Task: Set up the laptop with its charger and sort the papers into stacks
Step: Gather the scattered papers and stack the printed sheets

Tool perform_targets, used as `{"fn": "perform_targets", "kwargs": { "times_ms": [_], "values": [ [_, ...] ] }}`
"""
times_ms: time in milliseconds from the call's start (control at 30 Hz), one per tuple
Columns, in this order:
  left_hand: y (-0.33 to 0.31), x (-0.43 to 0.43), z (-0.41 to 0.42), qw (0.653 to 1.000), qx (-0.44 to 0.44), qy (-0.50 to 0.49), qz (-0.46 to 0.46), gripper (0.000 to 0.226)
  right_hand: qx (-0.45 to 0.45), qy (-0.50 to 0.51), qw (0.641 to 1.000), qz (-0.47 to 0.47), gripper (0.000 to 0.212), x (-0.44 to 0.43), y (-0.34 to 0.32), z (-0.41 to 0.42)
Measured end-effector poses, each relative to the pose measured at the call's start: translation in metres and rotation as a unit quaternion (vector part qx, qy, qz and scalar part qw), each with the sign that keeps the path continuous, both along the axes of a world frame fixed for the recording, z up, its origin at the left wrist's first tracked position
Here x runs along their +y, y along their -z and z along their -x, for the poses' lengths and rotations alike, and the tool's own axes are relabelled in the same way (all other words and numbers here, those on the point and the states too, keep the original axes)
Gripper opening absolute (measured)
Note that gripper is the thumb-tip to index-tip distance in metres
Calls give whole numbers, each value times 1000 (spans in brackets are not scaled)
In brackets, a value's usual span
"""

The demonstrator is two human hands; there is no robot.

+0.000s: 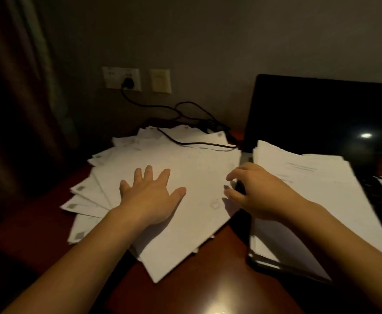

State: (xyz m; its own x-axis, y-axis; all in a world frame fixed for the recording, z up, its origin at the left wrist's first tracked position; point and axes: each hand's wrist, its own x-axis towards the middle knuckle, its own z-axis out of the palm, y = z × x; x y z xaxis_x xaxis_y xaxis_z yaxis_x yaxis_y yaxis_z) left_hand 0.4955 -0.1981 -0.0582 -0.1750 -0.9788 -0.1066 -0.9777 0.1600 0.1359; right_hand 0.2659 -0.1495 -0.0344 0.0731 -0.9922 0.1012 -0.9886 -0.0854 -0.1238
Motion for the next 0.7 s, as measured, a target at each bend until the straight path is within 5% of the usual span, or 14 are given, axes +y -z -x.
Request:
{"fn": "perform_targets", "kwargs": {
  "times_ms": [200,400,567,700],
  "values": [
    [2,0,-42,999,2,29,-36,79,-24,28,992,-117,68,-42,0,-35],
    [-13,-37,-71,986,1,168,-9,73,-29,77,989,-124,106,-64,0,-46],
    [-15,-59,-67,961,82,256,-67,61,-126,94,977,-142,101,-71,-1,-51],
    [-27,-93,-76,983,41,174,-28,83,-165,122,966,-156,95,-81,-4,-49]
  ]
}}
